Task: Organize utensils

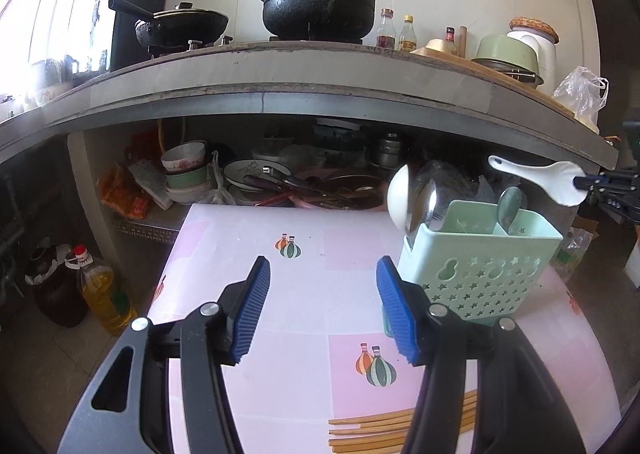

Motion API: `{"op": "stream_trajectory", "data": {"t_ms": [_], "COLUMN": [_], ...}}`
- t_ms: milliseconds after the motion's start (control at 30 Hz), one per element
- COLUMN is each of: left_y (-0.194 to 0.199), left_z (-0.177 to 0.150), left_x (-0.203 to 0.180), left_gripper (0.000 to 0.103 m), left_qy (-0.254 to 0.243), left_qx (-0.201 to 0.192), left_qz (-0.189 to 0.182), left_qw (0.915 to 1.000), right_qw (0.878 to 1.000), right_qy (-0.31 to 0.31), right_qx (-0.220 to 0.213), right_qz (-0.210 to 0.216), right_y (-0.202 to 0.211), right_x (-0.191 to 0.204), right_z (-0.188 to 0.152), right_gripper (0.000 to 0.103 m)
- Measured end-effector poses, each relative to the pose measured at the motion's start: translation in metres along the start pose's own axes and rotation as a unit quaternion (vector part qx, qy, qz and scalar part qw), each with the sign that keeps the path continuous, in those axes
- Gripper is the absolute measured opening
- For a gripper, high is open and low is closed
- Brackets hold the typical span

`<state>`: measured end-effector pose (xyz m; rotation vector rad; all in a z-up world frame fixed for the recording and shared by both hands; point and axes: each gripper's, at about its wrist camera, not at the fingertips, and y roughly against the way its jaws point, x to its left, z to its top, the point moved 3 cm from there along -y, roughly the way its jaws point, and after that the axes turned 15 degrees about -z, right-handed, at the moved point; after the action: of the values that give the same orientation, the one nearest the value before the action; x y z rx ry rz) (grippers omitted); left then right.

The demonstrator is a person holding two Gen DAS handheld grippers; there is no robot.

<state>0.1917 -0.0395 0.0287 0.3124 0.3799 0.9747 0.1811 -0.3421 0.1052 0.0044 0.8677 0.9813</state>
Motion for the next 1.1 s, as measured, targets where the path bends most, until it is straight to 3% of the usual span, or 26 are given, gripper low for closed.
{"op": "stream_trajectory", "data": {"t_ms": [67, 133, 267, 400, 633, 867, 1000, 1100], "left_y": [0.003, 0.006, 0.012, 0.023, 0.043, 0.06, 0.067, 0.071], "left_z": [-0.001, -0.002, -0.006, -0.009, -0.016, -0.022, -0.024, -0.025], "left_x": [-0.002, -0.003, -0.005, -0.006, 0.002, 0.019, 0.024, 0.026], "left_gripper": [0.054, 0.054, 0.054, 0.054, 0.054, 0.054, 0.054, 0.054], "left_qy": [0.001, 0.004, 0.012, 0.017, 0.037, 0.065, 0.072, 0.074], "left_qx": [-0.002, -0.004, -0.009, -0.02, -0.041, -0.057, -0.063, -0.066], "left_qz": [-0.003, -0.007, -0.016, -0.022, -0.02, -0.01, -0.007, -0.005], "left_qw": [1.0, 1.0, 0.9998, 0.9994, 0.9983, 0.9962, 0.9954, 0.995], "right_qw": [0.992, 0.972, 0.906, 0.841, 0.723, 0.63, 0.595, 0.577], "right_qy": [0.103, 0.193, 0.354, 0.465, 0.611, 0.7, 0.734, 0.751], "right_qx": [-0.056, -0.104, -0.179, -0.222, -0.274, -0.31, -0.312, -0.31], "right_qz": [-0.049, -0.087, -0.151, -0.167, -0.168, -0.128, -0.1, -0.084], "right_y": [0.039, 0.072, 0.109, 0.123, 0.104, 0.092, 0.081, 0.074], "right_x": [0.003, 0.012, 0.033, 0.05, 0.072, 0.088, 0.106, 0.119], "right_z": [-0.002, -0.008, -0.023, -0.031, -0.029, -0.021, -0.024, -0.029], "right_gripper": [0.0, 0.0, 0.0, 0.0, 0.0, 0.0, 0.0, 0.0]}}
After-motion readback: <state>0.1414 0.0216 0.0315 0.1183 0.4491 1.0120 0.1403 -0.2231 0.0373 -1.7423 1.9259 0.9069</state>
